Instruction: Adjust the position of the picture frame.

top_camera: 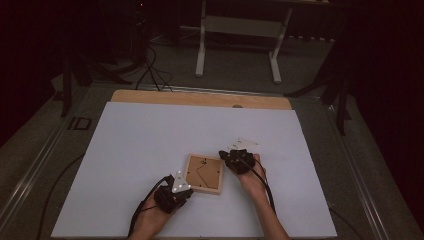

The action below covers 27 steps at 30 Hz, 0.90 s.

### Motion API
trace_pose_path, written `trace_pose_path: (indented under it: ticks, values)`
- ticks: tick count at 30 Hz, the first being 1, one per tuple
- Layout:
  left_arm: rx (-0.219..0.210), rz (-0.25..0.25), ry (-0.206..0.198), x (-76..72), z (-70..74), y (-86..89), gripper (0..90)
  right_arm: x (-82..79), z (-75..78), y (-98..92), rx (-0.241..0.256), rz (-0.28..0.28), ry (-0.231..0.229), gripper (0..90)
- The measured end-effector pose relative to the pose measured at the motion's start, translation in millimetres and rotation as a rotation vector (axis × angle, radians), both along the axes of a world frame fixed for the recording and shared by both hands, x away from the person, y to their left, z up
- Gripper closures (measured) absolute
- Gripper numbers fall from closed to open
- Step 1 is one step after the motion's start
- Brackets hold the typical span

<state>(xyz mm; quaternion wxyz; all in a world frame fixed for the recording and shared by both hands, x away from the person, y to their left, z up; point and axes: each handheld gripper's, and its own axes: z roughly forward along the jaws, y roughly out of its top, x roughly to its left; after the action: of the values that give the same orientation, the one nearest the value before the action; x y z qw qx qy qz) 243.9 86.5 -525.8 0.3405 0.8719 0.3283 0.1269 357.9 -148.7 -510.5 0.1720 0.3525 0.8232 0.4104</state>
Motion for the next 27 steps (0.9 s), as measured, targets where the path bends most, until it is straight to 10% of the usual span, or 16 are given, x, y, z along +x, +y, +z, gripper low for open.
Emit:
trace_pose_path:
  ticks: [27]
  values:
    - [0.009,0.029,-0.001,5.3,-0.4,1.7,89.6,13.9,-2.9,3.4,-0.074,0.014,0.053,90.0]
